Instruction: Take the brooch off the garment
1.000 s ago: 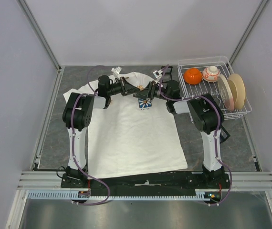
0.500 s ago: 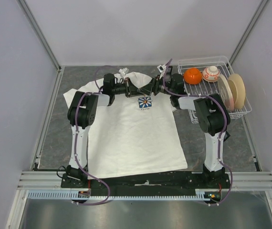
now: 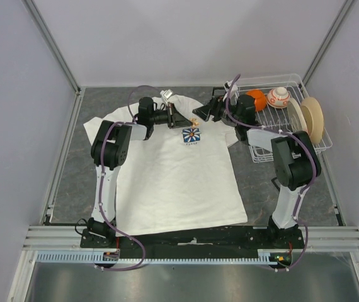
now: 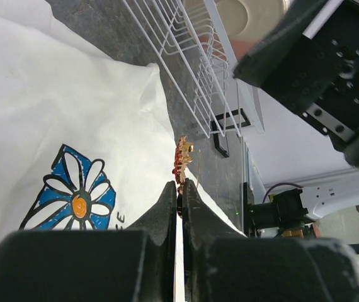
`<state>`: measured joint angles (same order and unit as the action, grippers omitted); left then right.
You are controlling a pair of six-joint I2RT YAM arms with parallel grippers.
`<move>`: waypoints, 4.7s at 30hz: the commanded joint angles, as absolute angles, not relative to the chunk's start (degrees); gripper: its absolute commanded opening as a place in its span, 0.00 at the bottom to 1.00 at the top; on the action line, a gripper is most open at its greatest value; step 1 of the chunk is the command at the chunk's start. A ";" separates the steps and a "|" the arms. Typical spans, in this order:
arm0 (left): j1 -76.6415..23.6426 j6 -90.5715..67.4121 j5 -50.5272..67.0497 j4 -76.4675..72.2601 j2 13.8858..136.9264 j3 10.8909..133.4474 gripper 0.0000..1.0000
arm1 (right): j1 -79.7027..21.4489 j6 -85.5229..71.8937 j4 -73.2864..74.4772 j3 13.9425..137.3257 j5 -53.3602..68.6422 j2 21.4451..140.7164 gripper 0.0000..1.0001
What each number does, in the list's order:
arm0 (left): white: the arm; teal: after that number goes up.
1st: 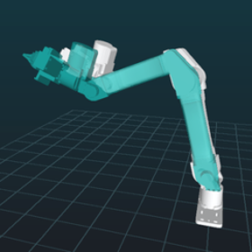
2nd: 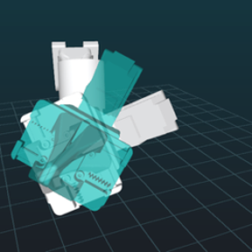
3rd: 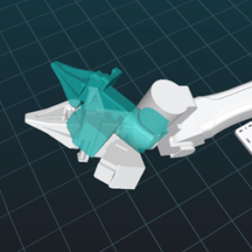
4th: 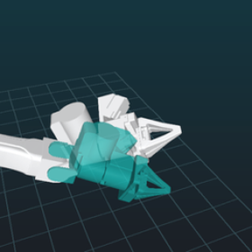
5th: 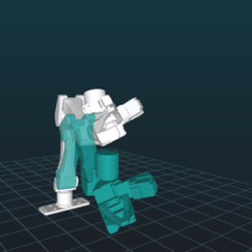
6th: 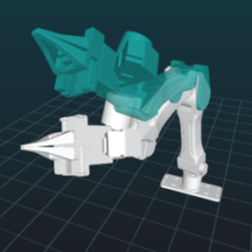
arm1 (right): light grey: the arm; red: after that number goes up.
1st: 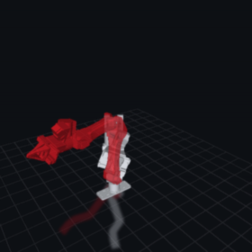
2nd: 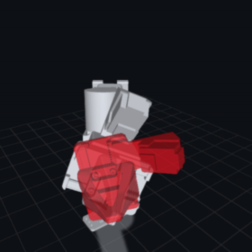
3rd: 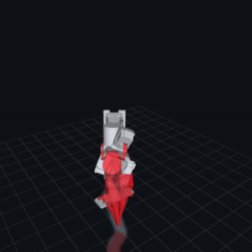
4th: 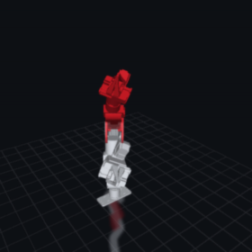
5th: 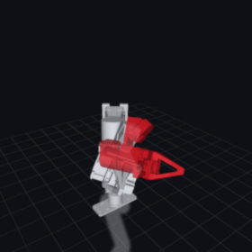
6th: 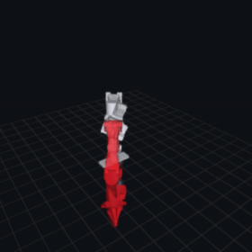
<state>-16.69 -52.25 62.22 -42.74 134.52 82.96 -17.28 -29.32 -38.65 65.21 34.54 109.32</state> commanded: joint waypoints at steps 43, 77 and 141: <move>-13.62 -59.68 56.69 -66.36 128.94 72.33 0.02 | -18.72 -36.74 -50.44 67.85 42.98 121.29 0.56; -14.94 -56.87 57.83 -63.37 128.59 73.57 0.02 | -17.40 -40.78 -53.53 68.11 41.92 122.52 0.38; -15.82 -46.67 53.70 -52.73 123.93 71.90 0.02 | -17.66 -40.87 -53.79 67.67 41.48 122.87 0.49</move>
